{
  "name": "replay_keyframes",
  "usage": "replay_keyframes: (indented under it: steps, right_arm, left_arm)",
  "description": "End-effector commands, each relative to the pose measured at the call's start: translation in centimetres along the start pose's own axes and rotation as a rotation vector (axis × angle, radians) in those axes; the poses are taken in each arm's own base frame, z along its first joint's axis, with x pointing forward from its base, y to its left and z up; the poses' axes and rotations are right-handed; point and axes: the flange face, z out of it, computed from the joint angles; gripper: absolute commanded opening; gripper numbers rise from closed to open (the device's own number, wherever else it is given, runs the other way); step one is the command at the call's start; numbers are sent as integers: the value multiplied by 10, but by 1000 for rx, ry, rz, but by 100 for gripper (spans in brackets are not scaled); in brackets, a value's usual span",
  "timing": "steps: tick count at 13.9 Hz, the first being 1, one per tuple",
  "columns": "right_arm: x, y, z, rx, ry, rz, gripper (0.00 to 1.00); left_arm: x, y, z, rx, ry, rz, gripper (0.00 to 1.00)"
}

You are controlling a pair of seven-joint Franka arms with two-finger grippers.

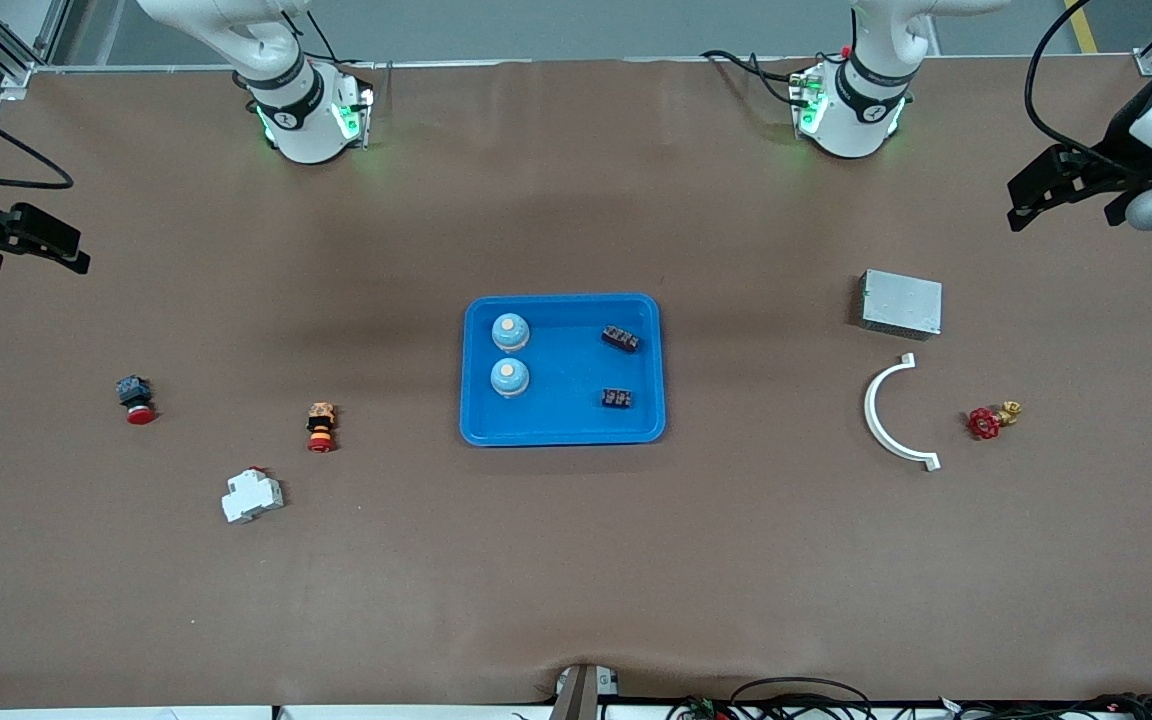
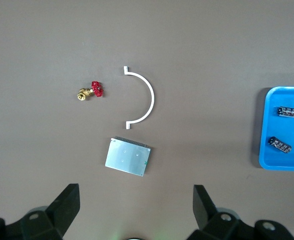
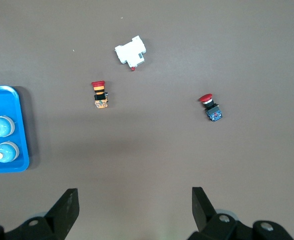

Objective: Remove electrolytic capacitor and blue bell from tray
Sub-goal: 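Move the left gripper and the right gripper toward the blue tray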

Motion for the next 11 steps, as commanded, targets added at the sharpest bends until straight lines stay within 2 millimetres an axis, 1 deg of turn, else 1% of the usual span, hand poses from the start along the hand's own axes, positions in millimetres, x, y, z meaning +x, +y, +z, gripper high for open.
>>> replay_keyframes:
  steps: [1, 4, 5, 6, 8, 11]
  right_arm:
    - [0, -3, -3, -5, -8, 9, 100]
    - [0, -2, -2, -5, -10, 11, 100]
    - [0, -3, -1, -5, -11, 9, 100]
    - [0, -4, -1, -5, -11, 8, 100]
    - [0, -6, -1, -5, -13, 3, 100]
    - [-2, -22, 1, 30, -31, -17, 100]
  left_arm:
    - [2, 1, -6, -19, -5, 20, 100]
    - [6, -2, -1, -7, -12, 2, 100]
    - [12, -3, 9, -7, -32, 12, 100]
    - [15, -3, 14, -5, -38, 10, 100]
    - [25, 1, 38, -2, -82, 9, 100]
    - [37, 16, 72, -4, -128, 12, 100]
